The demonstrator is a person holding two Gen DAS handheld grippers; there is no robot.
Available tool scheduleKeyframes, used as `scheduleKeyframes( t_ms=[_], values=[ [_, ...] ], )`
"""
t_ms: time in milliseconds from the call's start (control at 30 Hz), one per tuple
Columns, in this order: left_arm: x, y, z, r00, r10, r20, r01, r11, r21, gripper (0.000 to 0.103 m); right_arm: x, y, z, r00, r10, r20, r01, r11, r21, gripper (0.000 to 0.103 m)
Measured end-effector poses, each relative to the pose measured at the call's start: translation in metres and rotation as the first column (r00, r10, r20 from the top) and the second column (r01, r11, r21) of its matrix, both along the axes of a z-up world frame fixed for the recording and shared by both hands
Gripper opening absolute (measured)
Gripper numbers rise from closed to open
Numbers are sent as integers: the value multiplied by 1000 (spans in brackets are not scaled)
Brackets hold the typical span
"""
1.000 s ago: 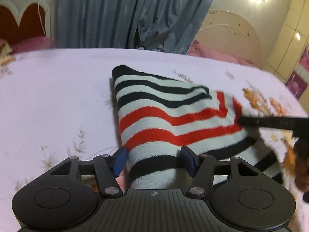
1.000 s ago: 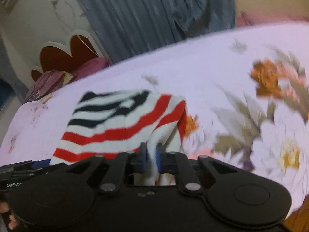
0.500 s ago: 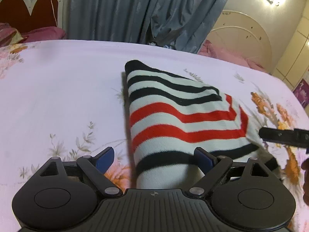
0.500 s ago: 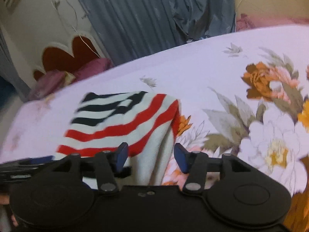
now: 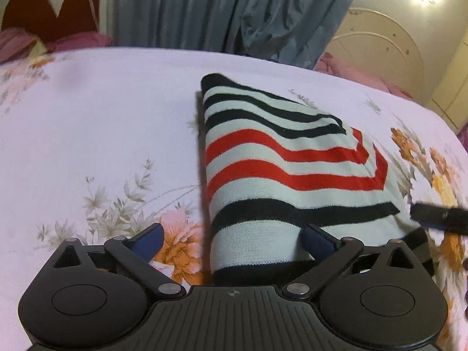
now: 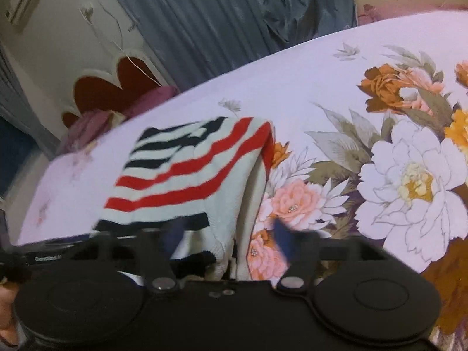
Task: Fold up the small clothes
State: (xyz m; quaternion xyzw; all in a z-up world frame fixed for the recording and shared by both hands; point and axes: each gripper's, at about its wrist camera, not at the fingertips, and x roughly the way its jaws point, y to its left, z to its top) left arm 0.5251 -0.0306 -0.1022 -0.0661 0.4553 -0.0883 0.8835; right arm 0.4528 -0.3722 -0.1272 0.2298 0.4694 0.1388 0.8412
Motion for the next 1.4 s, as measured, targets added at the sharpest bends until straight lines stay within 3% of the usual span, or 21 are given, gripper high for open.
scheduleKeyframes(
  t_ms=[333,533,633,867,967,1033,1200,1267,1400],
  values=[
    [6,-1,1,1000,-7,-15,6,997,-81,99,13,-16,-34,993,-31,-110,49,985,167,71],
    [9,2,-9,999,-13,-41,8,992,-126,99,15,-18,-40,993,3,-119,21,978,207,70],
    [12,4,-16,998,-23,-63,11,980,-197,91,16,-17,-40,991,37,-127,-7,974,226,70],
    [21,1,-26,995,-33,-92,8,966,-259,89,21,-3,-40,990,40,-132,-12,978,209,69],
    [28,-6,-25,993,-51,-111,23,970,-240,89,27,9,-40,990,47,-130,-23,983,181,60],
    [30,-9,-22,991,-65,-115,39,976,-215,84,28,16,-39,993,29,-111,-14,991,130,49],
    [22,-28,-1,992,-117,-42,113,991,-75,56,17,53,-18,997,76,-1,-76,992,-105,36],
    [17,-33,10,989,-145,0,145,989,-33,52,13,64,-9,996,88,27,-82,983,-163,34],
    [10,-29,27,985,-166,54,167,986,-23,51,7,73,12,992,106,75,-89,977,-196,33]
  ],
)
